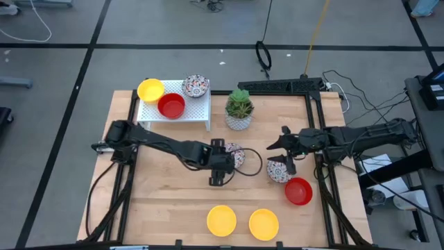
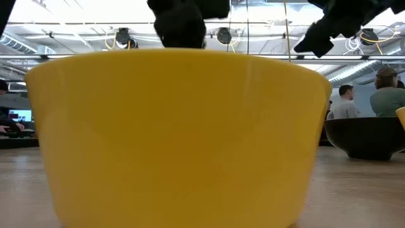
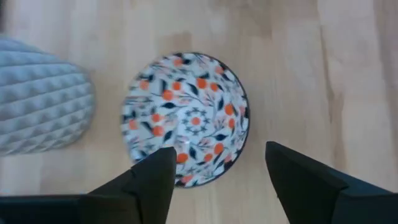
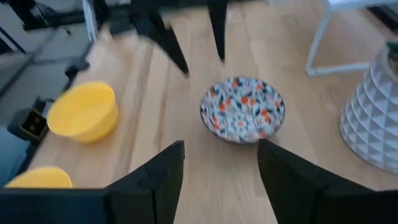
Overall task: Pick & Place Mini bowls
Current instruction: Stack the patterned bowl on top of the other patterned bowl on the shelf
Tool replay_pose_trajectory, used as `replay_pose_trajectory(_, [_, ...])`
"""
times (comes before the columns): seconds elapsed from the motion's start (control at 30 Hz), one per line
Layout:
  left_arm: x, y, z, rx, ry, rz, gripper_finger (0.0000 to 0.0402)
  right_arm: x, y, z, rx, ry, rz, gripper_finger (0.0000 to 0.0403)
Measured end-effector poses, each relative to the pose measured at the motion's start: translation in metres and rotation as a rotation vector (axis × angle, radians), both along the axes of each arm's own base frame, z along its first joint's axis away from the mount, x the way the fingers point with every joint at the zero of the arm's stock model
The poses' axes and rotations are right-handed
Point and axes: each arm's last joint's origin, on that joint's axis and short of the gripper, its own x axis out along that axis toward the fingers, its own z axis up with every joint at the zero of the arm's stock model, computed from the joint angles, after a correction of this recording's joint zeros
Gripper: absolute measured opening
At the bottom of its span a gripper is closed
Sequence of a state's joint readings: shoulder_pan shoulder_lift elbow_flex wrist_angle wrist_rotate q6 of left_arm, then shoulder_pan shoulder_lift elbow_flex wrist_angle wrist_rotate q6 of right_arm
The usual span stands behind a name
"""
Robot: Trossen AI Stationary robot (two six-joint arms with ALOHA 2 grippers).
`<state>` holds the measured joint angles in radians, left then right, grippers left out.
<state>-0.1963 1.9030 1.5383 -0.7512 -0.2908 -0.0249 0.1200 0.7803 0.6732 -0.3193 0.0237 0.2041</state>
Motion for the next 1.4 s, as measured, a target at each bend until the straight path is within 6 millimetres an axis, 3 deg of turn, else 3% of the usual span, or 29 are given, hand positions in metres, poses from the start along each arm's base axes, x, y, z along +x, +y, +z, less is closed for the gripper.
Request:
replay_pose_trajectory(0.3, [0.024,0.01,-0.058,-0.025,0.106,-0.047,0.0255,-0.017,-0.002,-0.02,0.0,-0.017,0.001,0.0188])
replay_pose_trajectory(0.5, [0.029,0.02,-0.077,-0.009,0.145,0.006,0.0242,-0.02,-0.002,-0.028,-0.002,-0.005,0.001,0.0187])
replay_pose_trajectory(0.63, [0.029,0.022,-0.078,0.014,0.15,0.008,0.0176,-0.02,-0.002,-0.031,-0.001,0.001,0.0,0.0182])
replay_pose_trajectory(0.83, [0.027,0.02,-0.074,0.045,0.16,-0.041,0.0022,-0.02,-0.002,-0.032,0.01,0.005,-0.006,0.0176])
replay_pose_trajectory(0.97, [0.025,0.02,-0.07,0.028,0.163,-0.044,0.0031,-0.02,-0.002,-0.032,0.01,0.005,-0.007,0.0175])
replay_pose_trajectory(1.1, [0.02,0.021,-0.052,0.016,0.144,-0.041,0.0039,-0.02,-0.002,-0.032,0.01,0.005,-0.006,0.0172])
replay_pose_trajectory(1.27, [0.005,0.029,0.005,0.013,0.004,-0.026,0.0014,-0.02,-0.003,-0.032,0.011,-0.004,-0.007,0.0171])
replay_pose_trajectory(1.4, [-0.016,0.047,0.056,0.061,-0.136,0.043,0.0023,-0.02,-0.003,-0.031,0.01,-0.007,-0.006,0.0171])
